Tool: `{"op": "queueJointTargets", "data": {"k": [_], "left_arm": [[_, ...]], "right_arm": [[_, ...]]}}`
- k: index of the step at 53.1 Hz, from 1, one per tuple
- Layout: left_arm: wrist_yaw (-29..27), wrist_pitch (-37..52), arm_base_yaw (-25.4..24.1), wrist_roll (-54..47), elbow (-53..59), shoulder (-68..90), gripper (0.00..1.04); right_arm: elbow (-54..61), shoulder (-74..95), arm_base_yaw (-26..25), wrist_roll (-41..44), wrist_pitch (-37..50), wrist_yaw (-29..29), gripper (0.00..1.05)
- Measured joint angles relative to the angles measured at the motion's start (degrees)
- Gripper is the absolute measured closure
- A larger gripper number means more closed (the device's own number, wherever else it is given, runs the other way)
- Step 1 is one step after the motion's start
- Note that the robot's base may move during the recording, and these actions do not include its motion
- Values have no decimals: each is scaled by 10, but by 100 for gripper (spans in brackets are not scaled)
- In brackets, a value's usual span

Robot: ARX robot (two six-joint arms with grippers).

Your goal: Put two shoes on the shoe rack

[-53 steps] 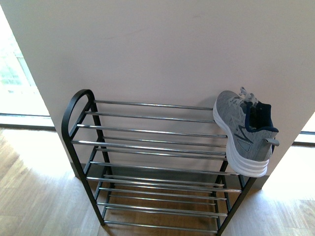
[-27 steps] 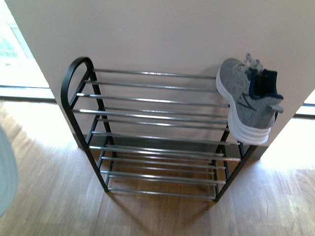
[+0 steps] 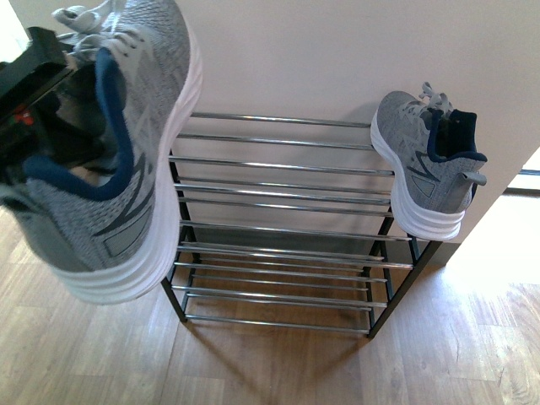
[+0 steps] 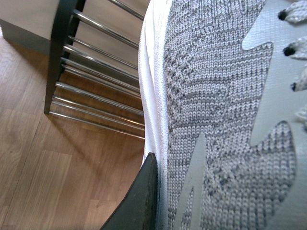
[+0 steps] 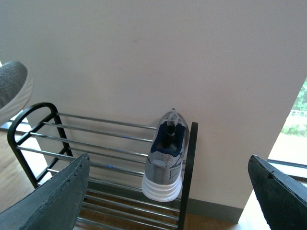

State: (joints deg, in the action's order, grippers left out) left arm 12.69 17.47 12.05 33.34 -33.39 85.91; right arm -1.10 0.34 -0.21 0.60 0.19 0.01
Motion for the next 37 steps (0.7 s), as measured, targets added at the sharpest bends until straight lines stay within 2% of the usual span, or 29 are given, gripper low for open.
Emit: {"op": "queueJointTargets", "data": {"k": [12, 25, 37], "left_arm": [[73, -22, -3, -48, -151, 166, 93], [112, -32, 8, -59, -254, 274, 93], [103, -32, 35, -25, -337, 349, 93]], "right_arm": [[0, 0, 0, 0, 0, 0, 9], [0, 0, 0, 0, 0, 0, 9], [0, 0, 0, 0, 0, 0, 9]]}}
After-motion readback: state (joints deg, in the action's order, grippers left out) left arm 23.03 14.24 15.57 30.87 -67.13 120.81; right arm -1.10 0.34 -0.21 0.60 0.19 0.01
